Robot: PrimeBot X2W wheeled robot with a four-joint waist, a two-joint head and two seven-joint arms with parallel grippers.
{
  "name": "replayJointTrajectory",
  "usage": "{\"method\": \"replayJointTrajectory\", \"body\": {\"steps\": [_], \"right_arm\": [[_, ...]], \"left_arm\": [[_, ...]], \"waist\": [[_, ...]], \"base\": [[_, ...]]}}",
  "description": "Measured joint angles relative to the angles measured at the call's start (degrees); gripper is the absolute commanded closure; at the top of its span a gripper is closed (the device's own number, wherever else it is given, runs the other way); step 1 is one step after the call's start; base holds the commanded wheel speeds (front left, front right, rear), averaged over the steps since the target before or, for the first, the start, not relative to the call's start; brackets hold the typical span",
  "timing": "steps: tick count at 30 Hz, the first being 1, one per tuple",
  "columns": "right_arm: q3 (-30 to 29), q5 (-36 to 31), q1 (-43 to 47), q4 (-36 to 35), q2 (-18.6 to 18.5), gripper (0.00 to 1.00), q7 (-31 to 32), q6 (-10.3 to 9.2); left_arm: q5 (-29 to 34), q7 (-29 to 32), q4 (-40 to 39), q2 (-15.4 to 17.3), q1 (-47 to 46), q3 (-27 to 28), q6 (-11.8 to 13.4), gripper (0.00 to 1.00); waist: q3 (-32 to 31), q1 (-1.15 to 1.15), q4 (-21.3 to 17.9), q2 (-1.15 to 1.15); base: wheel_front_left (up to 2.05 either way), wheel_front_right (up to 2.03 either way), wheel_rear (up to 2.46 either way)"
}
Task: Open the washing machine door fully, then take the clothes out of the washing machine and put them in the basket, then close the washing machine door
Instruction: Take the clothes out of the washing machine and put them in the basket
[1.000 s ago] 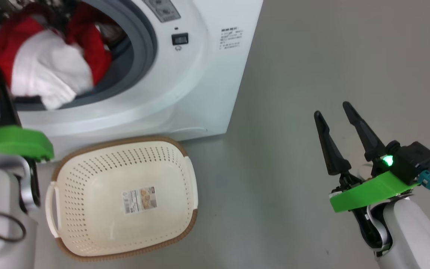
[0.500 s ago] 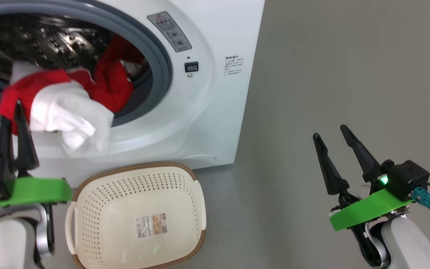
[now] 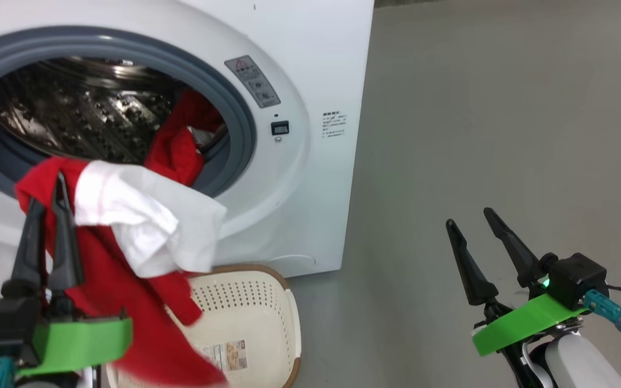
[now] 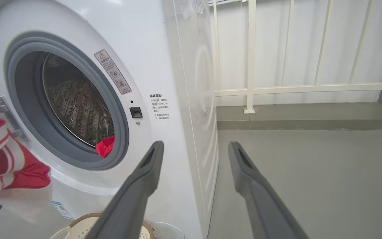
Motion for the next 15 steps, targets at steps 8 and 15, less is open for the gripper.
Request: {"method": "replayJointTrajectory", "body": {"steps": [8, 15], "right_arm": [[0.44, 0.01, 0.99, 0.25, -0.05, 0.0, 0.0, 0.0], [1.14, 0.2, 0.9, 0.24, -0.26, 0.0, 0.0, 0.0]], "left_arm": [[-4.46, 1.53, 0.01, -3.31, 5.89, -1.64, -0.05, 1.0], [-8.51, 1.49, 9.92, -5.6, 6.93, -2.31, -0.66, 1.0]], "waist": [[-1.16, 0.0, -0.71, 0.0], [0.77, 0.0, -1.1, 0.0]], "base": [[0.0, 0.0, 0.0], [0.0, 0.0, 0.0]]}}
